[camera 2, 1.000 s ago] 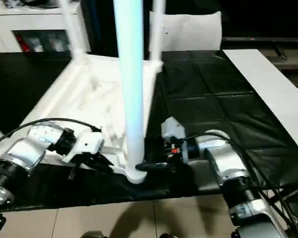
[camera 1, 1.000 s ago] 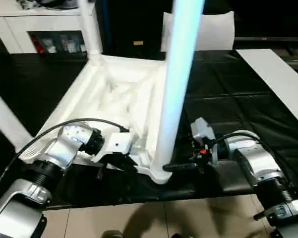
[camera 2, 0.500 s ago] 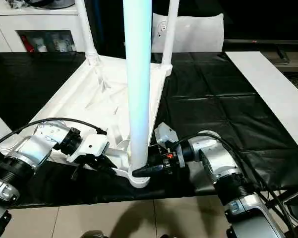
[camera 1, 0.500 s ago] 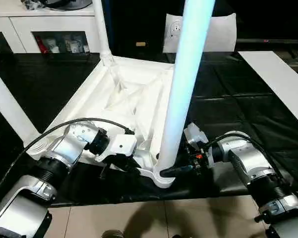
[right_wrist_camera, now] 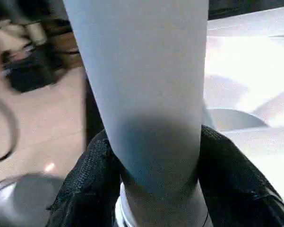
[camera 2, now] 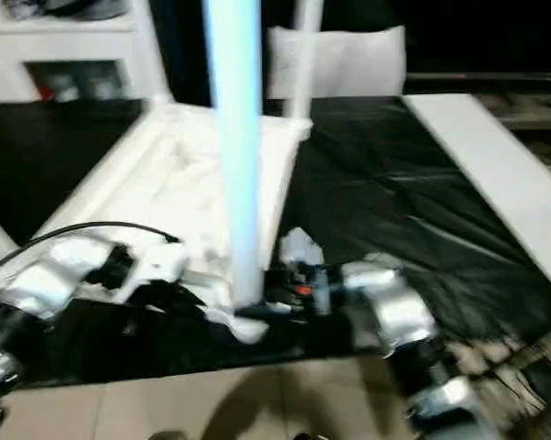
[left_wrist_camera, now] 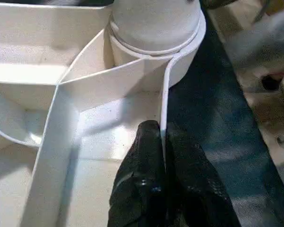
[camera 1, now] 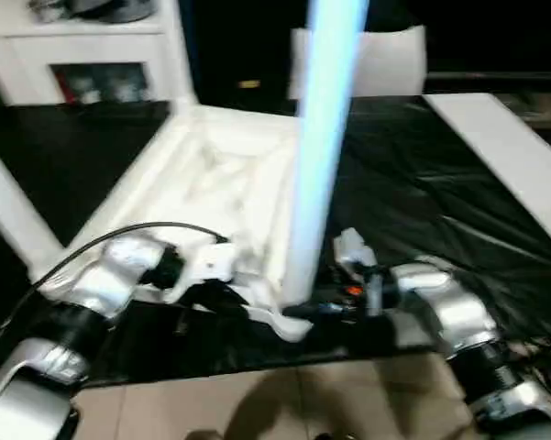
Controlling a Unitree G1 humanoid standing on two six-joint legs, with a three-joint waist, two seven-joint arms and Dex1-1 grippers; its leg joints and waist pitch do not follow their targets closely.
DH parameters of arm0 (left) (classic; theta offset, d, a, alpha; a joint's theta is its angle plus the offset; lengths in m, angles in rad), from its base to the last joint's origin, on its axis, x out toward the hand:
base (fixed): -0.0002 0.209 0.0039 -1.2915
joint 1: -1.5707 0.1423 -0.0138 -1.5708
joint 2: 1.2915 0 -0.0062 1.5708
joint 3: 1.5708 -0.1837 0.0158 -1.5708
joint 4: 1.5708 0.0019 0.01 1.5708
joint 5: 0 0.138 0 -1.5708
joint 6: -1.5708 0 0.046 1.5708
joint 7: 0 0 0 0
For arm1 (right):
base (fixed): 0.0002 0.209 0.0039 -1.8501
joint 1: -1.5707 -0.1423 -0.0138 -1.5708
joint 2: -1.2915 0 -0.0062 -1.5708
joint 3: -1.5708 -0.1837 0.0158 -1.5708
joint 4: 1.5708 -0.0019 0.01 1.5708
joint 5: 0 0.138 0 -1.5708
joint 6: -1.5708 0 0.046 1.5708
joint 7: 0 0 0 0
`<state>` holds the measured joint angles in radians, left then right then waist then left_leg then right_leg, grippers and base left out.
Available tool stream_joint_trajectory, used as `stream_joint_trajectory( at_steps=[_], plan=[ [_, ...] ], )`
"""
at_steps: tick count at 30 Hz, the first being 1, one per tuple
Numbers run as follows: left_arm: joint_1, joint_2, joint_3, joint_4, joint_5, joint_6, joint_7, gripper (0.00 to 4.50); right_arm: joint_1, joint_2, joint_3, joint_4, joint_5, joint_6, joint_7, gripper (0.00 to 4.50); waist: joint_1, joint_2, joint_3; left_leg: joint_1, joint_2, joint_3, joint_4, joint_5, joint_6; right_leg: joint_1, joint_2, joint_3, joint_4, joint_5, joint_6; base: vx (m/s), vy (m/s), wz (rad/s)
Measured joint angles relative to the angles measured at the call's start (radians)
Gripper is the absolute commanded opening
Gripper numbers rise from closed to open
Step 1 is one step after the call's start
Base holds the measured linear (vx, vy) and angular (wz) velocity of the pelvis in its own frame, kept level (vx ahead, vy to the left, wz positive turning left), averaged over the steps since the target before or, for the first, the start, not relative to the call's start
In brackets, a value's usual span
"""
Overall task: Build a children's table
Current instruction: Rotate leg to tighten
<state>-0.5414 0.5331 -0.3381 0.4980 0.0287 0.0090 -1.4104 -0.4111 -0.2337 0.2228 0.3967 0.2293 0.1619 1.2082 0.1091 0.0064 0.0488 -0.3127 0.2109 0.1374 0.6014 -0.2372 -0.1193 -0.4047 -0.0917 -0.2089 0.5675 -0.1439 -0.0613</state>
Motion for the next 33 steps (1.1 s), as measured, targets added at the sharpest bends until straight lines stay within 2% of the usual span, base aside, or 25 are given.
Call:
stream_joint_trajectory(
  at_steps=[2, 3, 4, 5, 6, 7, 8, 9, 10, 12, 17, 19, 21, 22, 26, 30, 33],
  plan=[
    [0.028, 0.001, 0.031, -0.033, 0.006, 0.058, 0.058, 0.00, 0.020, 0.058, -0.024, 0.001, -0.019, 0.006, -0.112, 1.97, -0.029, 0.004, -0.001, 0.001, 0.014, -0.002, 0.001, 0.001, -0.001, 0.012, 0.001, -0.025, -0.020, 0.000, 0.001, 0.000, 0.000, 0.00],
    [0.039, -0.001, 0.044, -0.047, 0.008, 0.099, 0.095, 0.00, 0.021, 0.095, -0.037, 0.007, -0.033, 0.011, -0.192, 1.97, -0.052, 0.014, 0.000, 0.000, 0.034, -0.013, 0.004, 0.001, -0.002, 0.028, 0.005, -0.051, -0.041, 0.000, 0.002, 0.000, 0.000, 0.00],
    [0.040, -0.006, 0.048, -0.055, 0.011, 0.127, 0.120, 0.00, 0.021, 0.113, -0.044, 0.009, -0.043, 0.016, -0.244, 1.97, -0.058, 0.020, 0.002, 0.001, 0.042, -0.014, 0.004, 0.000, -0.004, 0.027, 0.007, -0.045, -0.016, -0.019, 0.018, -0.060, -0.025, -0.15],
    [0.043, -0.020, 0.053, -0.066, 0.019, 0.157, 0.158, 0.00, 0.021, 0.139, -0.061, 0.020, -0.052, 0.021, -0.309, 1.97, -0.067, 0.003, 0.004, 0.008, 0.028, -0.007, 0.007, -0.001, -0.006, 0.023, 0.001, 0.031, 0.051, -0.044, 0.021, 0.000, 0.000, 0.00],
    [0.052, -0.039, 0.065, -0.071, 0.027, 0.179, 0.192, 0.00, 0.011, 0.159, -0.070, 0.038, -0.060, 0.021, -0.359, 1.97, -0.061, -0.014, 0.004, 0.021, 0.023, 0.005, 0.009, -0.002, -0.012, 0.022, -0.002, 0.063, 0.080, -0.052, 0.029, 0.000, 0.000, 0.00],
    [0.057, -0.061, 0.078, -0.073, 0.038, 0.202, 0.234, 0.00, 0.000, 0.183, -0.083, 0.059, -0.069, 0.021, -0.417, 1.97, -0.058, -0.020, 0.002, 0.030, 0.009, 0.000, 0.009, -0.004, -0.015, 0.023, -0.001, 0.059, 0.080, -0.062, 0.027, 0.000, 0.000, 0.00],
    [0.057, -0.079, 0.084, -0.075, 0.046, 0.222, 0.272, 0.00, -0.015, 0.200, -0.094, 0.077, -0.078, 0.022, -0.471, 1.97, -0.053, -0.018, 0.001, 0.032, 0.003, -0.009, 0.005, -0.006, -0.017, 0.021, -0.001, 0.054, 0.077, -0.065, 0.023, -0.009, -0.040, -0.18],
    [0.056, -0.093, 0.091, -0.081, 0.048, 0.239, 0.302, 0.00, -0.032, 0.214, -0.101, 0.090, -0.084, 0.023, -0.515, 1.97, -0.049, -0.012, -0.001, 0.024, -0.002, -0.018, 0.004, -0.006, -0.016, 0.015, -0.003, 0.049, 0.077, -0.065, 0.023, -0.008, -0.022, -0.31],
    [0.051, -0.120, 0.101, -0.085, 0.049, 0.264, 0.340, 0.00, -0.050, 0.234, -0.117, 0.109, -0.087, 0.020, -0.575, 1.97, -0.046, -0.007, -0.003, 0.013, -0.004, -0.027, 0.001, -0.002, -0.021, 0.004, -0.001, 0.045, 0.075, -0.064, 0.023, -0.010, -0.034, -0.33],
    [0.046, -0.188, 0.124, -0.085, 0.056, 0.322, 0.440, 0.00, -0.101, 0.266, -0.148, 0.173, -0.105, 0.014, -0.689, 1.97, -0.049, -0.010, -0.005, 0.010, -0.003, -0.028, -0.001, 0.004, -0.026, 0.001, 0.004, 0.048, 0.071, -0.054, 0.016, 0.003, -0.007, -0.11],
    [0.034, -0.245, 0.133, -0.102, 0.078, 0.407, 0.552, 0.00, -0.156, 0.325, -0.176, 0.240, -0.137, 0.013, -0.848, 1.97, -0.053, -0.009, -0.005, 0.011, -0.002, -0.025, -0.004, 0.003, -0.025, 0.006, 0.006, 0.049, 0.055, -0.043, 0.011, 0.000, 0.000, 0.00],
    [0.034, -0.253, 0.132, -0.114, 0.086, 0.428, 0.569, 0.00, -0.160, 0.331, -0.178, 0.244, -0.147, 0.011, -0.863, 1.97, -0.055, -0.009, -0.005, 0.010, -0.002, -0.024, -0.006, 0.003, -0.024, 0.009, 0.006, 0.049, 0.046, -0.039, 0.013, 0.000, 0.000, 0.00],
    [0.034, -0.255, 0.130, -0.122, 0.088, 0.439, 0.575, 0.00, -0.159, 0.331, -0.178, 0.244, -0.149, 0.006, -0.863, 2.53, -0.057, -0.009, -0.005, 0.010, -0.002, -0.022, -0.006, 0.002, -0.022, 0.009, 0.006, 0.051, 0.042, -0.038, 0.013, 0.000, 0.000, 0.00],
    [0.034, -0.257, 0.129, -0.124, 0.091, 0.442, 0.576, 0.00, -0.153, 0.331, -0.179, 0.242, -0.148, -0.003, -0.860, 2.53, -0.058, -0.009, -0.005, 0.010, -0.002, -0.022, -0.006, 0.001, -0.021, 0.009, 0.006, 0.053, 0.042, -0.037, 0.013, 0.000, 0.000, 0.00],
    [0.034, -0.255, 0.123, -0.133, 0.093, 0.444, 0.567, 0.00, -0.130, 0.329, -0.180, 0.234, -0.140, -0.042, -0.829, 2.99, -0.056, -0.008, -0.004, 0.010, -0.003, -0.020, -0.007, 0.000, -0.019, 0.009, 0.006, 0.056, 0.042, -0.037, 0.014, 0.000, 0.000, 0.00],
    [0.039, -0.211, 0.093, -0.150, 0.080, 0.395, 0.498, 0.00, -0.073, 0.270, -0.163, 0.166, -0.118, -0.071, -0.687, 3.23, -0.046, -0.008, -0.004, 0.007, -0.003, -0.021, -0.012, 0.000, -0.019, 0.004, 0.006, 0.056, 0.042, -0.034, 0.012, 0.000, 0.000, 0.00],
    [0.043, -0.179, 0.086, -0.152, 0.072, 0.349, 0.448, 0.00, -0.045, 0.216, -0.141, 0.122, -0.103, -0.082, -0.592, 3.62, -0.038, -0.007, -0.003, 0.002, -0.002, -0.022, -0.015, 0.002, -0.015, -0.001, 0.007, 0.055, 0.043, -0.032, 0.010, 0.000, 0.000, 0.00]
  ],
)
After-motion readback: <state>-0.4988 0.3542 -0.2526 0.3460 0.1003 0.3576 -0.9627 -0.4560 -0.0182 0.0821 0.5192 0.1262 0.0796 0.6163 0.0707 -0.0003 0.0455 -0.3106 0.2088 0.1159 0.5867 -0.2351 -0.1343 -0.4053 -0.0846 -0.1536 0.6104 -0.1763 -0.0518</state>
